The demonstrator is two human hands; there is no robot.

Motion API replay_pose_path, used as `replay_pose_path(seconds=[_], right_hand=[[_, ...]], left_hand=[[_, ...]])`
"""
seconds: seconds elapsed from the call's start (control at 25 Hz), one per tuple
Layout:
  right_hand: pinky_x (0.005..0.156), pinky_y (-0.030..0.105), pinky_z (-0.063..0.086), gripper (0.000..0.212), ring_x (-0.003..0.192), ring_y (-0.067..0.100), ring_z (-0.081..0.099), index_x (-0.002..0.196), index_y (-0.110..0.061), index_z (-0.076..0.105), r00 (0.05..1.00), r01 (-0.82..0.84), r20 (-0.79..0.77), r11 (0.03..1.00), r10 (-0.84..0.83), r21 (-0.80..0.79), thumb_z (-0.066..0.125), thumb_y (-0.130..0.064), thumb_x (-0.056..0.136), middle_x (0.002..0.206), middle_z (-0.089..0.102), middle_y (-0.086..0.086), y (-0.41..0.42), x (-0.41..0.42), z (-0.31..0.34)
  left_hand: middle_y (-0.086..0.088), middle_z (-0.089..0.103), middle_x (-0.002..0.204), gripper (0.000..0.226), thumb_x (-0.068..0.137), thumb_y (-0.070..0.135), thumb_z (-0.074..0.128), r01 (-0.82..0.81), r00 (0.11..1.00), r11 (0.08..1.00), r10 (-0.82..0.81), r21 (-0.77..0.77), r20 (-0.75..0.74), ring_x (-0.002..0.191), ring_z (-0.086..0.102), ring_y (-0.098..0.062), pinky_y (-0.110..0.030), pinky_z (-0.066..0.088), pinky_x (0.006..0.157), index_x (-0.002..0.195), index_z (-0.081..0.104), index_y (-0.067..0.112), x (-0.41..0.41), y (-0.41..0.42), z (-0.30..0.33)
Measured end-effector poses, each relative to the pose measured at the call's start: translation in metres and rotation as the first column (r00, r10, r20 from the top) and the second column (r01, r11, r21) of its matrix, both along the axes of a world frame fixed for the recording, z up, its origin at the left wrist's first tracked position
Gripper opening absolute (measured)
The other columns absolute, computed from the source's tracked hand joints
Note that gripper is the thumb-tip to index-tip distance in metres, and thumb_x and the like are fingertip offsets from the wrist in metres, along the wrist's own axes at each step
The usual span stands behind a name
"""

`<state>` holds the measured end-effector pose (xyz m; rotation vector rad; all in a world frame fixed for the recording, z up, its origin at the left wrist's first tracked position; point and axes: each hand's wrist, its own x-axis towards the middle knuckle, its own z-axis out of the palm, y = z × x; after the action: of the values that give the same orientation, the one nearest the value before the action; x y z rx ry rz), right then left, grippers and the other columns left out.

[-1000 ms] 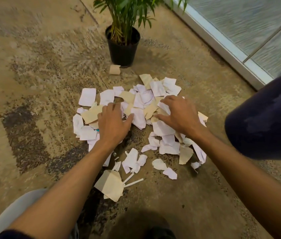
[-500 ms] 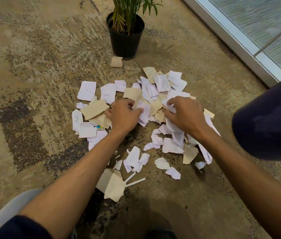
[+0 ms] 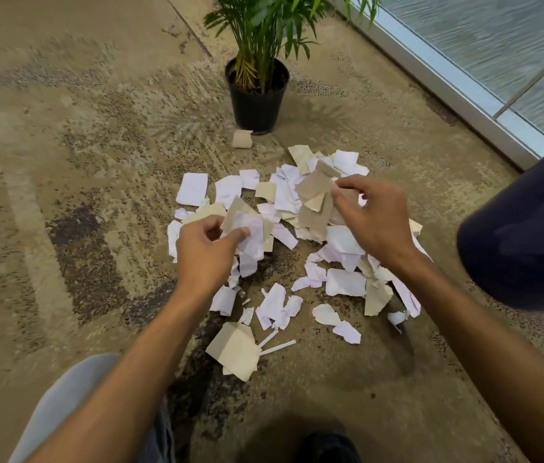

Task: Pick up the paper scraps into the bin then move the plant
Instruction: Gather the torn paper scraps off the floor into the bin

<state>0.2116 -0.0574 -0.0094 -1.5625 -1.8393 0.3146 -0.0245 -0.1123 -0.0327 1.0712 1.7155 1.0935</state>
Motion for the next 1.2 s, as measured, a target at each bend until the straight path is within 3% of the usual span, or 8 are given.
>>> replay_pose_path(seconds=[0.12,0.28,0.44,0.56,0.68,0.88,1.08,1.2], right_hand=[[0.065,0.0,0.035,0.021,0.073,-0.014,0.057,0.104,-0.014,0.075,0.999,0.033,-0.01,0.982,-0.036,-0.187,0.066,-0.022,0.087,0.096,0.074,-0.006,0.004,0.001,-0.009],[0.09,0.03,0.053,0.033,0.104,0.014,0.067,0.117,-0.013,0.07,0.996,0.033,0.088,0.911,0.004,-0.412,0.068,-0.029,0.088,0.113,0.072,0.003,-0.005,0.001,-0.034],[0.094,0.037,0.052,0.049,0.11,0.017,0.064,0.123,-0.015,0.067,0.995,0.017,0.095,0.893,0.029,-0.45,0.072,-0.043,0.083,0.121,0.069,0.002,-0.012,-0.009,-0.047],[0.096,0.034,0.05,0.047,0.112,0.015,0.063,0.122,-0.015,0.067,0.999,-0.032,0.002,0.875,0.038,-0.482,0.077,-0.033,0.08,0.121,0.069,0.002,-0.013,-0.018,-0.049],[0.09,0.03,0.052,0.036,0.106,0.012,0.065,0.115,-0.014,0.071,0.981,-0.085,-0.192,0.849,-0.02,-0.522,0.078,-0.02,0.08,0.117,0.07,0.0,-0.01,-0.022,-0.044],[0.067,0.024,0.055,0.02,0.076,0.009,0.072,0.102,-0.008,0.074,0.833,-0.232,-0.537,0.799,-0.132,-0.555,0.076,-0.008,0.082,0.078,0.075,-0.006,-0.007,-0.016,-0.035],[0.069,0.02,0.056,0.025,0.079,0.011,0.072,0.109,-0.004,0.071,0.774,-0.186,-0.583,0.792,-0.246,-0.582,0.073,-0.005,0.084,0.086,0.076,0.001,-0.002,0.007,-0.033],[0.069,0.019,0.056,0.027,0.078,0.009,0.072,0.11,-0.001,0.07,0.76,-0.157,-0.588,0.799,-0.278,-0.581,0.073,-0.004,0.083,0.089,0.075,0.001,0.002,0.009,-0.034]], left_hand=[[0.013,0.04,0.047,0.024,0.081,0.024,0.074,-0.002,1.0,0.999,0.001,-0.046,-0.018,0.043,0.029,-0.007,-0.026,0.029,0.051,0.071,0.064,0.004,-0.004,-0.006,-0.01],[-0.002,0.045,0.054,0.035,0.083,0.021,0.072,0.054,0.998,0.995,-0.056,-0.078,-0.018,0.048,0.035,-0.013,-0.027,0.029,0.053,0.06,0.055,0.001,0.007,0.018,-0.015],[-0.015,0.064,0.068,0.023,0.084,0.023,0.072,0.164,0.986,0.982,-0.166,-0.088,-0.019,0.057,0.049,-0.017,-0.031,0.038,0.057,0.073,0.069,0.003,0.017,0.028,-0.024],[-0.008,0.058,0.066,0.024,0.084,0.024,0.072,0.265,0.964,0.956,-0.264,-0.124,0.024,0.058,0.049,-0.016,-0.032,0.038,0.06,0.079,0.07,0.0,0.018,0.029,-0.027],[-0.001,0.07,0.079,0.014,0.086,0.023,0.07,0.368,0.928,0.918,-0.353,-0.148,0.119,0.069,0.061,-0.016,-0.034,0.047,0.068,0.092,0.073,0.011,0.016,0.029,-0.024],[0.001,0.07,0.072,0.011,0.085,0.017,0.072,0.451,0.873,0.877,-0.395,-0.166,0.286,0.062,0.06,-0.008,-0.019,0.045,0.058,0.09,0.074,0.008,0.016,0.026,-0.019],[-0.015,0.059,0.068,0.024,0.082,0.012,0.075,0.271,0.931,0.942,-0.205,-0.195,0.302,0.053,0.051,-0.019,-0.017,0.043,0.041,0.088,0.069,-0.01,0.011,0.031,-0.019],[-0.013,0.074,0.088,0.018,0.083,0.014,0.073,0.362,0.871,0.908,-0.249,-0.212,0.422,0.071,0.067,-0.021,-0.019,0.051,0.053,0.095,0.073,0.001,0.011,0.031,-0.018]])
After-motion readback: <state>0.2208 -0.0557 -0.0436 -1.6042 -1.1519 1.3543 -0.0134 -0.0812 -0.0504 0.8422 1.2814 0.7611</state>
